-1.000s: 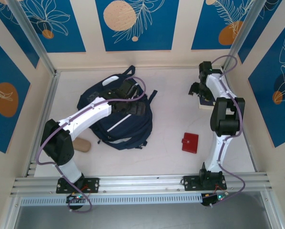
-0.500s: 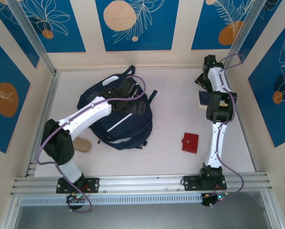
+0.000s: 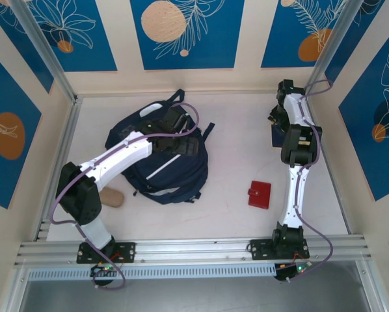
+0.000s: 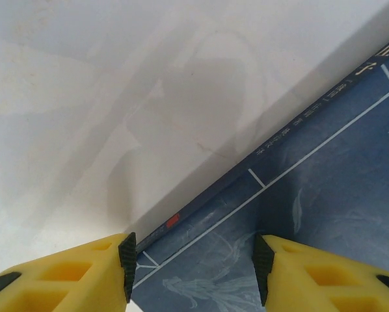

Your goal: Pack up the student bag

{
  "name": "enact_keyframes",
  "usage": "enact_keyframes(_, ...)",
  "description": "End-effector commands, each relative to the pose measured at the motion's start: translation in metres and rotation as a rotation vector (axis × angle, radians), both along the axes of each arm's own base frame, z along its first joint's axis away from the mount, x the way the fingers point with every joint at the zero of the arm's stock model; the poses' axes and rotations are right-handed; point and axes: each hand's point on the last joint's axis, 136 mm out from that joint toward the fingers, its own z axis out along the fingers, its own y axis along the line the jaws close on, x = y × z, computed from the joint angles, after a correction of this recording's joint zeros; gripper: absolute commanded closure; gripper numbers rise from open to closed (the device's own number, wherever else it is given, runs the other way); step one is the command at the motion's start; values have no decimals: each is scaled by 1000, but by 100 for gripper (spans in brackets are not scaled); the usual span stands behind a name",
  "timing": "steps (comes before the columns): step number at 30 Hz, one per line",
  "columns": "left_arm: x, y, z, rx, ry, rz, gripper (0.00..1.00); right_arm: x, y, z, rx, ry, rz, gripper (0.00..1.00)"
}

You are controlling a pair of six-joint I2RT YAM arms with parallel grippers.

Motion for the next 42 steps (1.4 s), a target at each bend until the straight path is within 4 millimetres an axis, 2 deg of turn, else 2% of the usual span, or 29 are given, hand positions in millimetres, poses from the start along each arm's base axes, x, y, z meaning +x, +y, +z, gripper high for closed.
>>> enact_keyframes(1, 5, 6, 1, 18, 8, 15, 0, -37, 7, -18, 31, 154, 10, 47)
enact_keyframes(8, 4, 6, -1, 19, 12, 14, 0, -68, 21, -24, 68, 219, 89, 47)
enact_keyframes(11, 4, 6, 0, 14, 9, 13, 0, -90, 28, -28, 85, 246, 118, 47)
enact_keyframes(18, 4, 3, 0, 1, 7, 7, 0, -154, 44, -28, 129, 254, 136, 49)
enact_keyframes(22, 4, 1, 2, -9, 7, -2, 0, -173, 46, -16, 129, 217, 133, 49)
enact_keyframes(26, 4, 0, 2, -13, 7, -5, 0, -169, 31, 13, 86, 125, 113, 48)
enact_keyframes(31, 3, 0, 4, -18, 6, -6, 0, -170, -8, 39, 37, 34, 35, 42)
enact_keyframes(36, 2, 0, 5, -22, 6, -6, 0, -179, -46, 29, 53, 42, -7, 39)
enact_keyframes(42, 3, -3, 8, -29, 8, -10, 0, -182, -64, 15, 126, 43, -55, 37)
